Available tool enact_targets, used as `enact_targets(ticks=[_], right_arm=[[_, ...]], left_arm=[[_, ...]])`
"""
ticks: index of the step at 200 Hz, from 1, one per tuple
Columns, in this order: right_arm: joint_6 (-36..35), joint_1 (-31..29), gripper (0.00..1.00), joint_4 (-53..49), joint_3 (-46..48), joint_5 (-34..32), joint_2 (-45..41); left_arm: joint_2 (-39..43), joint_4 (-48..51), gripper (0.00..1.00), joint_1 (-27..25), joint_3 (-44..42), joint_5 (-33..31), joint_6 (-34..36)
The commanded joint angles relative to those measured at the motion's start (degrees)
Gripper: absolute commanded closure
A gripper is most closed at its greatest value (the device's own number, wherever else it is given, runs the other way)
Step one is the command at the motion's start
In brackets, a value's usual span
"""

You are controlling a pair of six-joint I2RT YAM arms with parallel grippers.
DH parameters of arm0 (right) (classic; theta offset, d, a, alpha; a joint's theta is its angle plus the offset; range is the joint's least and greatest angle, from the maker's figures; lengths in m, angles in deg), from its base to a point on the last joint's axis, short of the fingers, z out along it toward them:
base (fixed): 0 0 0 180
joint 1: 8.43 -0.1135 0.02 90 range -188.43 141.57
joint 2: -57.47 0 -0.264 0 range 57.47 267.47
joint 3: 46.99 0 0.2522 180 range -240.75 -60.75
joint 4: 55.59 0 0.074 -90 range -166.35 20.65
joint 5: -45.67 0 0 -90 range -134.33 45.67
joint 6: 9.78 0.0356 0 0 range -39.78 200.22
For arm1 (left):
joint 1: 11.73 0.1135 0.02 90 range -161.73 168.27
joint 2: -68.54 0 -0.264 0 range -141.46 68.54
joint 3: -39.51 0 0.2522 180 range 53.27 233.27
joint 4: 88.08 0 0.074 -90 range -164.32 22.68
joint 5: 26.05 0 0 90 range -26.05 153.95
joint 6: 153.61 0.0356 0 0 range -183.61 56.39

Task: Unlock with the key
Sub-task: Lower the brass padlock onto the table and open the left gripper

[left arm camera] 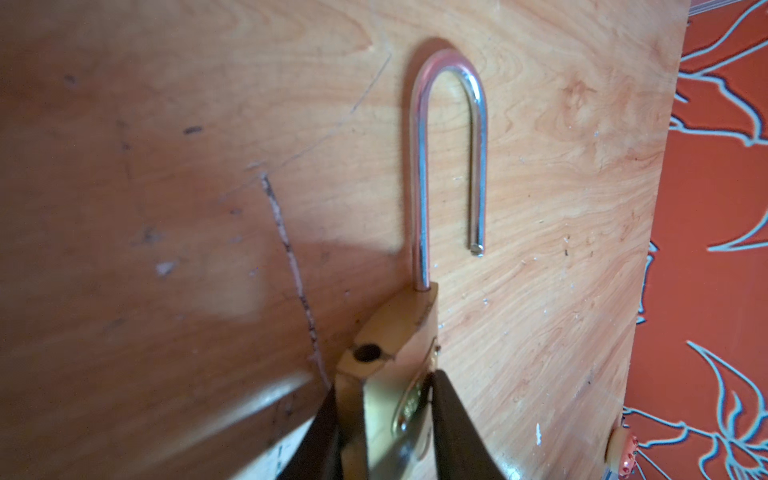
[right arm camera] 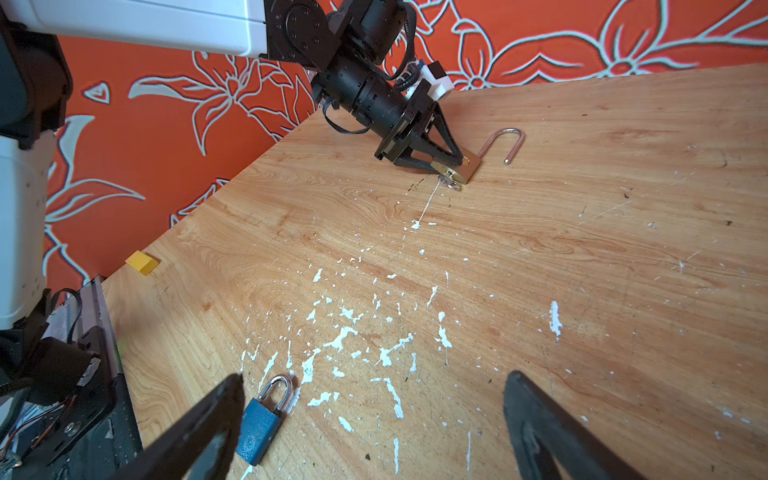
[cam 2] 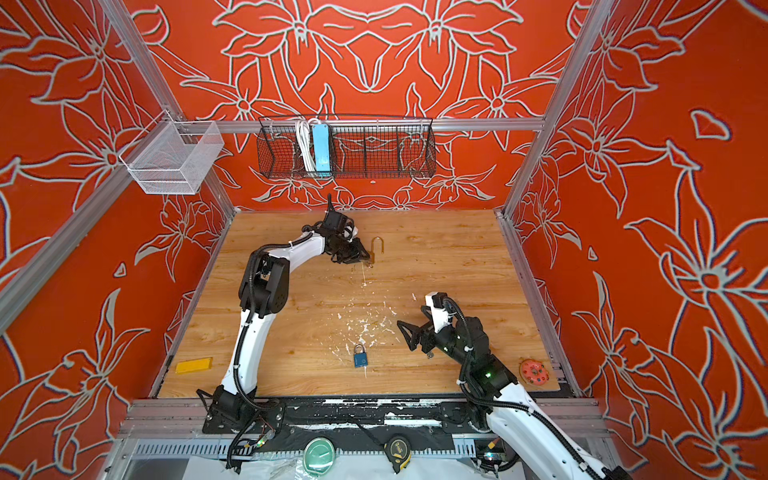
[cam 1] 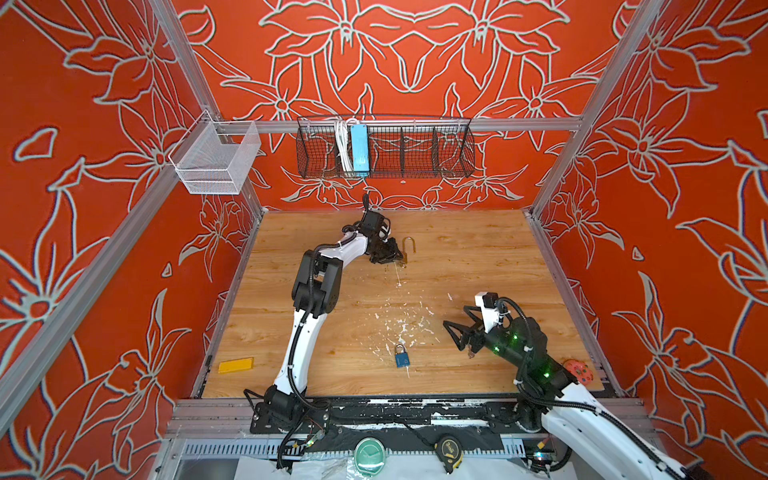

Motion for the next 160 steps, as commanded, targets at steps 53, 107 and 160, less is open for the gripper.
enact_targets(ticks=[53, 107, 160], right_arm=[[0.4, 0.6, 0.02, 2.5, 0.6, 1.1, 1.1], [0.5, 0.7, 0.02, 2.8, 0.6, 0.9, 2.0], [1.3, 0.9, 0.02, 2.6, 0.6, -1.5, 2.2]], left_arm=[[2.9, 0.9, 0.59, 1.2, -2.7, 0.0, 2.4], [5.5, -0.8, 0.58, 1.9, -5.5, 1.9, 2.8], [16.9, -2.5, 0.57, 2.5, -13.6, 0.4, 5.2]])
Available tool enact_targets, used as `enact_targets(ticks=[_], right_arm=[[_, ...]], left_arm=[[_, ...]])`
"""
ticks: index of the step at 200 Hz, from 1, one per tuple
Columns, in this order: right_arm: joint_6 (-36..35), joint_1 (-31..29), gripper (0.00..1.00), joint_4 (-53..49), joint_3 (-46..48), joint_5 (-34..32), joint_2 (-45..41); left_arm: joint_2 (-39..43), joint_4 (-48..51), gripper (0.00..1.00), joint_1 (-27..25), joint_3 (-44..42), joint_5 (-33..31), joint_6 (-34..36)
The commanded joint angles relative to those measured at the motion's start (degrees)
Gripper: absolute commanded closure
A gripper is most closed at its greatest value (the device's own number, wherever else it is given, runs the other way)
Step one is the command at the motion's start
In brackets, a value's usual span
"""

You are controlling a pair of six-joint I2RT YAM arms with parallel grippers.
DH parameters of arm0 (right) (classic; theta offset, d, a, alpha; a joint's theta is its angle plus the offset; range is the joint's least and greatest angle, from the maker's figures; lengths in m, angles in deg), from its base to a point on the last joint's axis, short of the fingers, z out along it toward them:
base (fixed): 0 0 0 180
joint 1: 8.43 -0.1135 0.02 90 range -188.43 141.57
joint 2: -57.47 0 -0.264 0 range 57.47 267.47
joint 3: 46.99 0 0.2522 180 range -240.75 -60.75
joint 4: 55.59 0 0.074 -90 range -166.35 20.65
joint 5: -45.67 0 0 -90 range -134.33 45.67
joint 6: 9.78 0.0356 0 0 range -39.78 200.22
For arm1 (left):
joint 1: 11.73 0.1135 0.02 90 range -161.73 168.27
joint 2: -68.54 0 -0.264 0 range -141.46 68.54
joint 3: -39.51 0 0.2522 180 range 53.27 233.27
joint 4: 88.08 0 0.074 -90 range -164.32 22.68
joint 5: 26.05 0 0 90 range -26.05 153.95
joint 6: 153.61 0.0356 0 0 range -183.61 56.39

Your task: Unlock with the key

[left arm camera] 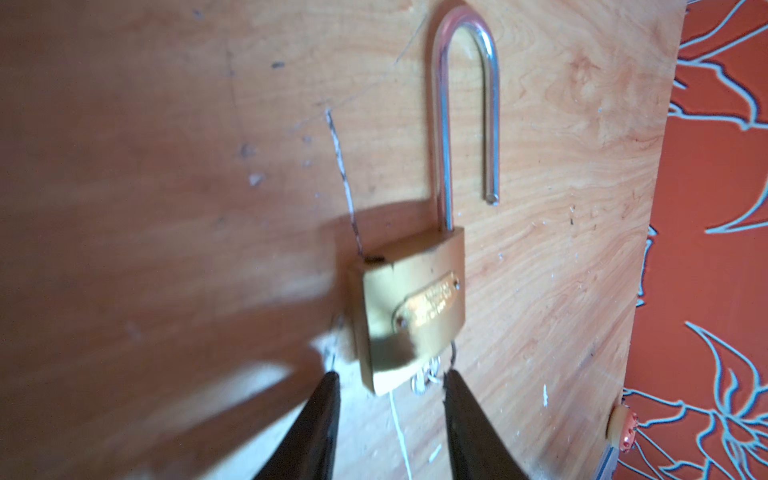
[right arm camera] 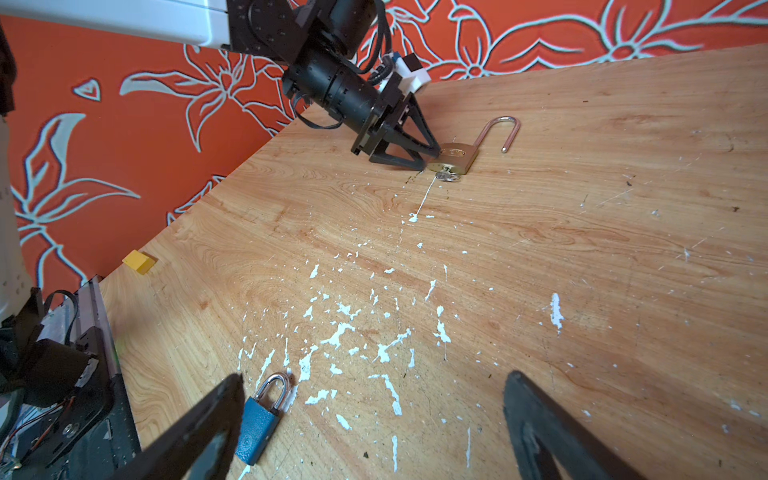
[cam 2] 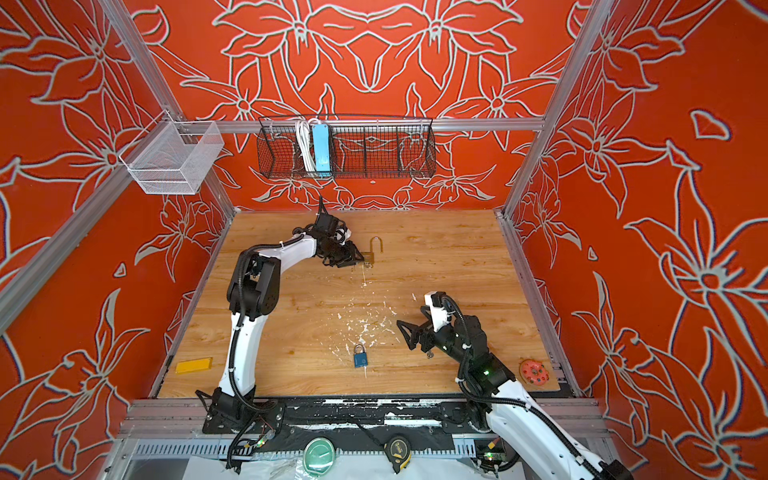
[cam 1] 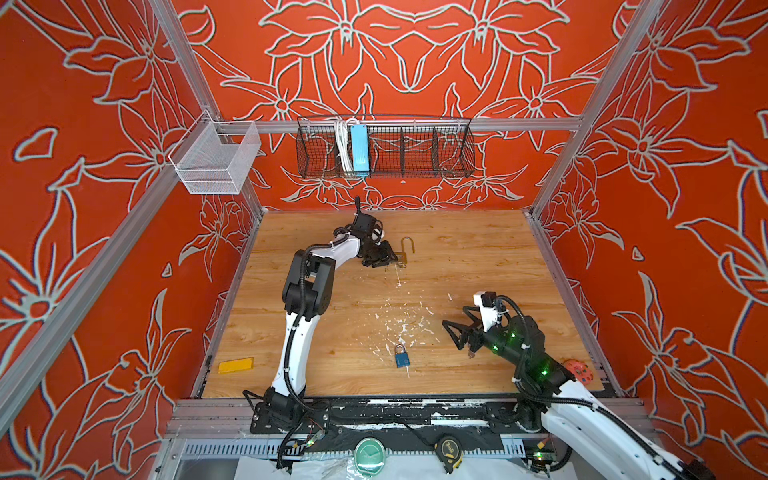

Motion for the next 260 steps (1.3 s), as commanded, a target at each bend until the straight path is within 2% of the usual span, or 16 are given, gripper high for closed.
enact_targets(ticks=[1, 21, 54, 73, 102, 123, 133, 152, 168, 193, 225, 260], right_arm=[[0.8, 0.5, 0.02, 1.4, 0.6, -1.8, 0.5], [2.3, 0.6, 0.02, -1.4, -0.9, -6.2, 2.1], [9.9, 0.6, 0.03, -21.5, -11.0, -22.0, 6.1], [14.6, 0.6, 0.13, -35.7, -18.9, -27.6, 12.6], [17.3, -0.8, 0.32, -47.3, -26.0, -23.0, 25.7], [21.4, -7.0, 0.39, -55.1, -28.6, -30.8, 29.1], [23.3, -8.8, 0.43, -59.0, -29.5, -32.6, 29.8], [26.9, -10.4, 0.5, -63.9, -29.4, -31.8, 30.5], [29.9, -12.4, 0.53, -65.6, -27.6, -31.7, 29.8], [32.2, -13.9, 0.58, -61.1, -23.7, -28.4, 27.4], [33.4, -14.4, 0.62, -53.4, -20.9, -25.7, 25.8], [32.0, -15.4, 0.63, -51.2, -22.0, -25.4, 28.1]], left_arm=[[9.8, -0.7, 0.57, 0.5, -3.6, -1.0, 2.6], [19.7, -1.8, 0.55, 0.5, -10.6, -2.0, 3.3], [39.4, -1.7, 0.53, 0.2, -26.0, 0.1, 2.8], [52.4, -5.0, 0.51, -0.4, -39.2, 1.3, -0.1], [71.0, -12.0, 0.49, -5.0, -58.1, 0.9, -7.6], [79.9, -14.5, 0.48, -11.0, -66.4, -0.3, -13.1], [82.4, -14.8, 0.48, -14.0, -68.8, -0.9, -14.9], [86.4, -15.1, 0.48, -19.6, -72.3, -3.7, -17.3], [88.7, -15.2, 0.48, -22.2, -74.4, -5.6, -18.1], [89.3, -12.9, 0.47, -22.5, -74.3, -5.7, -16.9], [85.4, -10.1, 0.47, -22.4, -70.5, -4.6, -13.4], [82.7, -19.0, 0.46, -22.5, -72.2, -1.7, -17.5]])
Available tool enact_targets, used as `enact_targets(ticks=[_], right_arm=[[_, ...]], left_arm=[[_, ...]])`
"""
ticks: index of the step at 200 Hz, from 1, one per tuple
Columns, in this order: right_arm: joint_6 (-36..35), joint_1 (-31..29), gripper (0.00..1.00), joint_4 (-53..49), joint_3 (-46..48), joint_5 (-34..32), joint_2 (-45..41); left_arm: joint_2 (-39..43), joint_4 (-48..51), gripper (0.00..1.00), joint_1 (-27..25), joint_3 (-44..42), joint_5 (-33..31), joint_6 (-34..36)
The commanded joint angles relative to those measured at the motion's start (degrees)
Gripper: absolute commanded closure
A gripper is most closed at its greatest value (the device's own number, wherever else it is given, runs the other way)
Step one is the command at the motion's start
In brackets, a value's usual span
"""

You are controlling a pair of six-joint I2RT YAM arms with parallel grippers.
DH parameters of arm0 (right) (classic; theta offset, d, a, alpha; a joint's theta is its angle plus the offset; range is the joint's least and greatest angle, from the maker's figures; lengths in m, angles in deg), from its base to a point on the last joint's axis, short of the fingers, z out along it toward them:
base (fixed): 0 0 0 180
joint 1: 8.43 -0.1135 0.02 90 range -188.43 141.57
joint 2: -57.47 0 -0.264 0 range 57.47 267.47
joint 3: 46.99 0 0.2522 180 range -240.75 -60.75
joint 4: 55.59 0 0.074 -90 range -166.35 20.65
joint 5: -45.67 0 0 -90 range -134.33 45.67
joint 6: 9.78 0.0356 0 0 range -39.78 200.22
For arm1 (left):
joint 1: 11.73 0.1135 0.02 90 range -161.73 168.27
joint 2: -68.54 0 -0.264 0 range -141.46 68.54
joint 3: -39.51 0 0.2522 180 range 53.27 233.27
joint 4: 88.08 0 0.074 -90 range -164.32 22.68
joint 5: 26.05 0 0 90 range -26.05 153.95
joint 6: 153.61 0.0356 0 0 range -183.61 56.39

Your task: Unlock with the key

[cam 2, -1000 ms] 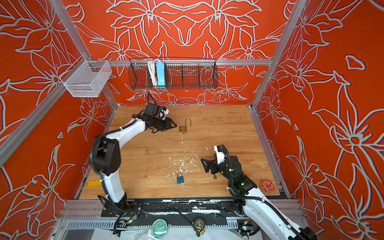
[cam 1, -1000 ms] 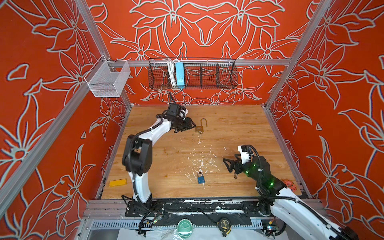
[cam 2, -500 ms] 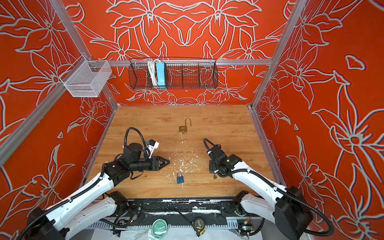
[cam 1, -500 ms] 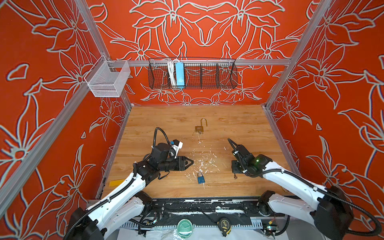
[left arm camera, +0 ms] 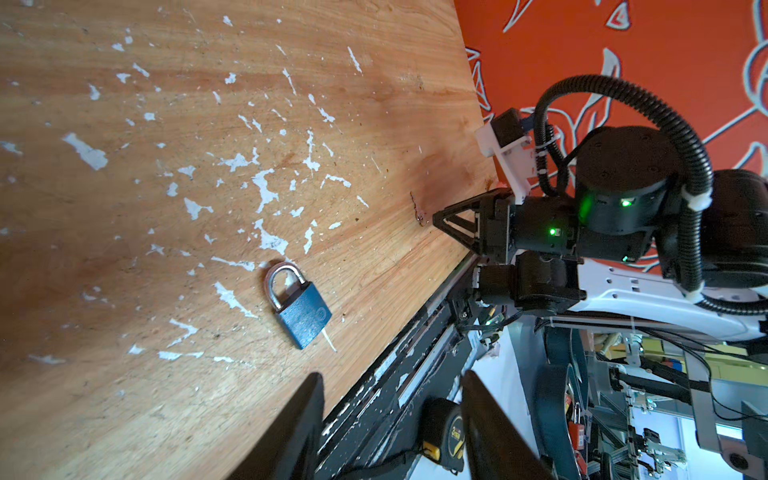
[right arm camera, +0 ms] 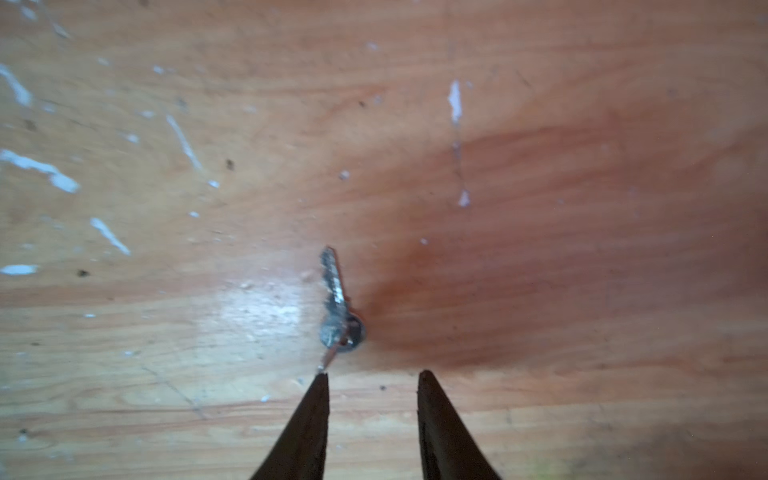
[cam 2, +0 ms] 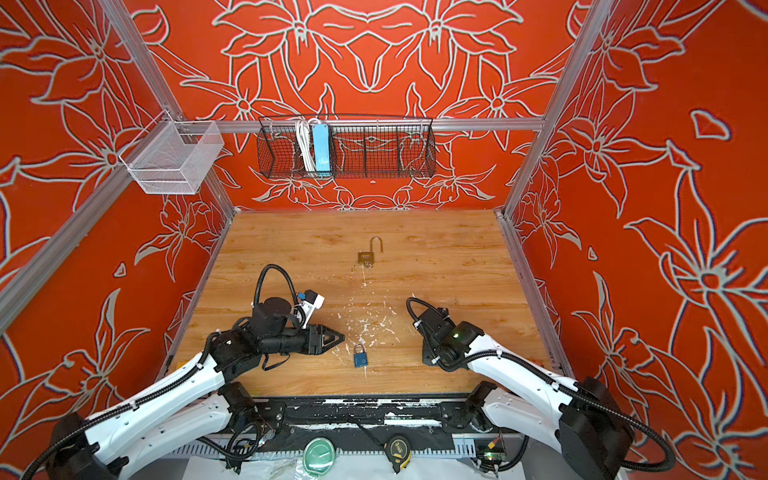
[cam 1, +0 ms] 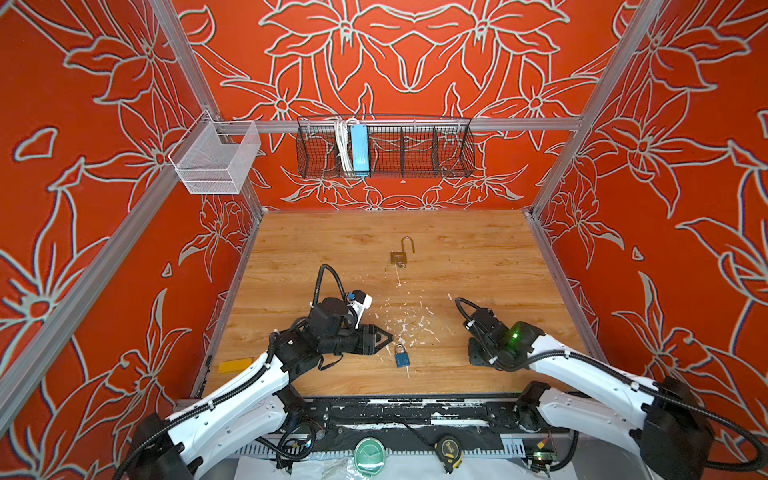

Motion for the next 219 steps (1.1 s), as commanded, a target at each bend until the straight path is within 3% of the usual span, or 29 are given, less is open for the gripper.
enact_targets(ticks=[1, 85, 103, 155, 219], right_arm=[[1.4, -0.9, 0.62, 3.0, -0.7, 0.4, 1.4], [1.7, -1.3, 0.7, 1.7, -2.8, 0.2, 9.1], [1.7, -1.4, 0.78, 2.3, -2.3, 0.1, 9.3], [0.5, -1.4, 0.98, 2.5, -2.1, -0.7, 8.8], [-6.8, -1.4, 1.0, 6.0, -1.7, -0.3, 2.2]], left_arm=[[-1.3, -6.7, 0.46, -0.4, -0.7, 2.3, -2.3], [-0.8, -5.8, 0.46, -1.9, -1.9, -1.3, -3.8], [-0.9, -5.7, 0.46, -1.9, -1.8, -1.4, -4.0], [-3.4, -8.3, 0.46, -1.9, -1.5, -1.1, -6.1], [-11.4, -18.7, 0.45, -2.4, -1.8, -0.1, -12.9]])
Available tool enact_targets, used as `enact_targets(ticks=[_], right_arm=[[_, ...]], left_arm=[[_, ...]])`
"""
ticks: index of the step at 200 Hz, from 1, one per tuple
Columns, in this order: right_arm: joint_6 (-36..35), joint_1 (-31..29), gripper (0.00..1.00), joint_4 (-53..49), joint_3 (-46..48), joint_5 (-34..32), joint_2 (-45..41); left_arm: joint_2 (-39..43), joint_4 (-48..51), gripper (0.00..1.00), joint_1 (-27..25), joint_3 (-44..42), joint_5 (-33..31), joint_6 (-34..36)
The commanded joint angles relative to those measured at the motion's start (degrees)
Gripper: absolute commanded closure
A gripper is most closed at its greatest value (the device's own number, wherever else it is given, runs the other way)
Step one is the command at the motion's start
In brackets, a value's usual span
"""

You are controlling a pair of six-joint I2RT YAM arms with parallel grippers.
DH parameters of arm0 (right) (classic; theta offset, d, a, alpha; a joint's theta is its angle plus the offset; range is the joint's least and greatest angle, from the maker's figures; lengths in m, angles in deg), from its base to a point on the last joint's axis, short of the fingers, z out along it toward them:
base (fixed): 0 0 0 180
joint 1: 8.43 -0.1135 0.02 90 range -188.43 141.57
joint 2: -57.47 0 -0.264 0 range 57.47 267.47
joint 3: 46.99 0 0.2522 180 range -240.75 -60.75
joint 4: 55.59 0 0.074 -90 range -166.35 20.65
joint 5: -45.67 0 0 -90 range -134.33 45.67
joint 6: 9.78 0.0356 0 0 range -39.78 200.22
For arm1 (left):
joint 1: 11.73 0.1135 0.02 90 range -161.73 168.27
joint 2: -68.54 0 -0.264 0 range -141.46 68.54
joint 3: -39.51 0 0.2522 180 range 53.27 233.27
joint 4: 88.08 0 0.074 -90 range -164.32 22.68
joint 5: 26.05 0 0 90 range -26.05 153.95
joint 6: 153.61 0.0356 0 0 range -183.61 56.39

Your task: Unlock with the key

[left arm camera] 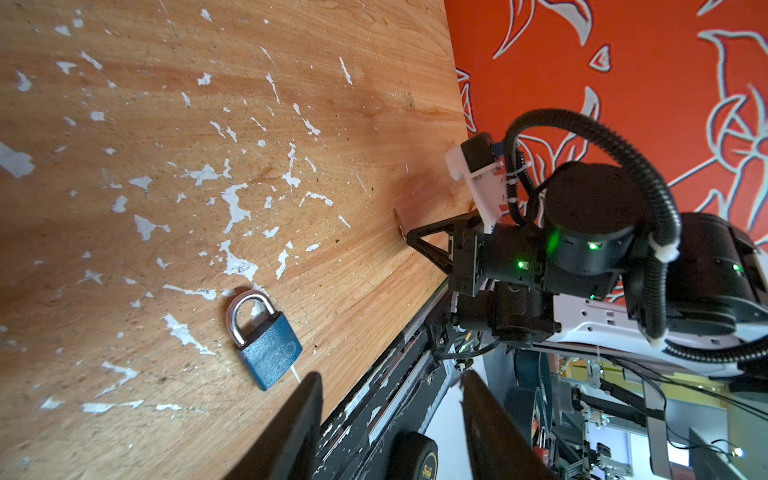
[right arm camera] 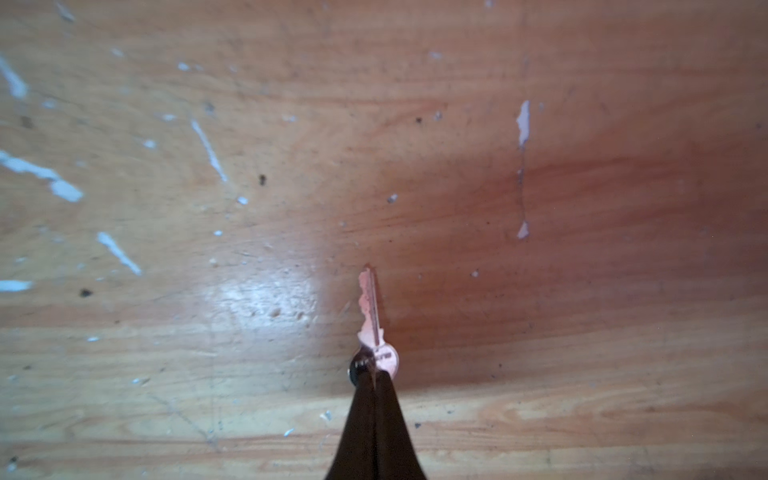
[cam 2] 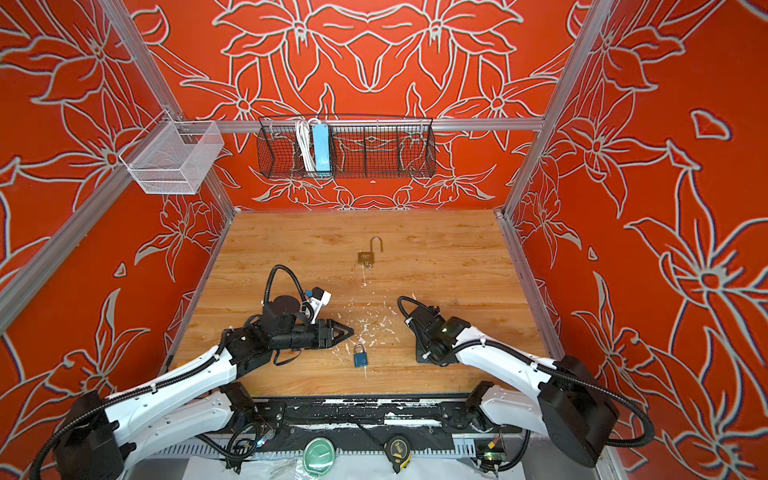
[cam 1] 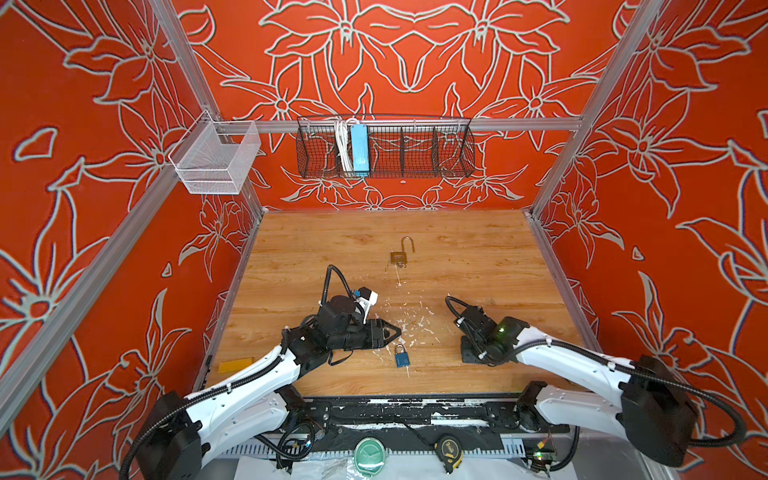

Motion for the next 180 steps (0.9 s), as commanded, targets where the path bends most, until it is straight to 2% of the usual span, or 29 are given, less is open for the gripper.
enact_targets(ticks=[1, 27, 64, 88, 124, 145, 180], right_arm=[[-4.4, -0.4, 1.0, 2.5, -0.1, -0.4, -3.9], [-9.6, -0.4, 1.0, 4.3, -1.8, 0.9, -6.3], [-14.9, -0.3, 1.0, 4.7, -6.5, 2.9, -3.6], [-16.5, -0.4, 1.0, 6.7, -8.6, 4.9, -2.3], [-17.7, -0.4, 1.0, 8.7, -10.4, 6.5, -2.1], [-18.1, -0.5, 1.0, 10.3, -10.5, 7.7, -2.4], [-17.7, -0.5, 1.0, 12.6, -10.2, 8.6, -2.5]], left_arm=[[-4.3, -6.7, 0.45, -0.9, -0.1, 0.5, -4.3], [-10.5, -11.2, 0.45, -1.6, 1.0, 0.0, -8.8], [-20.4, -26.1, 0.45, -2.5, 0.7, 1.5, -20.3], [-25.5, -31.8, 0.45, -4.1, 2.9, 2.1, -26.3], [-29.5, -37.4, 0.45, -5.4, 3.6, 0.1, -37.1], [-31.5, -43.9, 0.42, -6.0, 2.0, -2.5, -43.6], [-33.5, -46.2, 0.35, -6.7, 3.6, -4.2, -46.2]])
